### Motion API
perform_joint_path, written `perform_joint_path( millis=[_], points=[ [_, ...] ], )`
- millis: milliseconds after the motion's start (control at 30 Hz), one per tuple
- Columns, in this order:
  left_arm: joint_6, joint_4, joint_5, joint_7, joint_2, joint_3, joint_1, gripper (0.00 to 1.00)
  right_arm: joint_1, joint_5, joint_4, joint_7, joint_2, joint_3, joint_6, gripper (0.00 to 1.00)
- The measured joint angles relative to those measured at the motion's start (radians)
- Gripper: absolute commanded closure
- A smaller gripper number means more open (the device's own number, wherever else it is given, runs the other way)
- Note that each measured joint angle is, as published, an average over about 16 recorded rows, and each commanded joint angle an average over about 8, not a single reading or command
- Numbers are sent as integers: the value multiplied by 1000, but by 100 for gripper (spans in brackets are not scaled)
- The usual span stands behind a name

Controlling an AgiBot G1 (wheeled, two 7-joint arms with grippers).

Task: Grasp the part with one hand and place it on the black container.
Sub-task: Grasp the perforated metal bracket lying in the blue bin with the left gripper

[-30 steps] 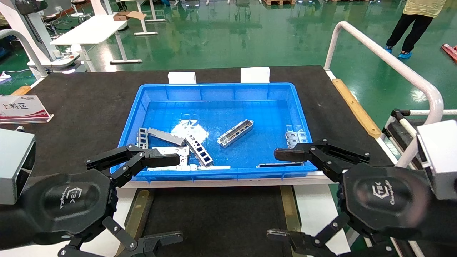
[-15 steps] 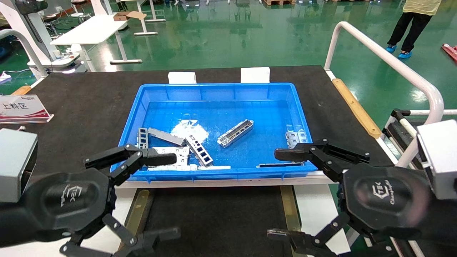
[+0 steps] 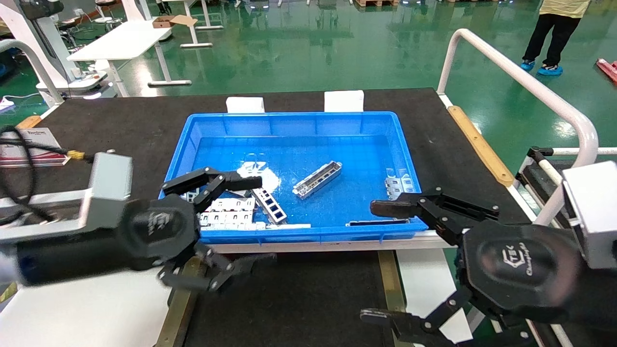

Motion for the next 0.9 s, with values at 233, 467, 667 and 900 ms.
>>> perform_joint_path(
  millis=[233, 467, 667, 900],
  points=[
    [26, 241, 59, 131, 110, 33, -110, 0, 0, 0, 0, 0, 0, 0, 0, 0],
    [-17, 493, 112, 255, 207, 56, -220, 0, 0, 0, 0, 0, 0, 0, 0, 0],
    [-119, 671, 154, 340, 284, 71, -296, 0, 0, 0, 0, 0, 0, 0, 0, 0],
    [-265, 812, 185, 412, 375, 81, -351, 0, 0, 0, 0, 0, 0, -1, 0, 0]
  ],
)
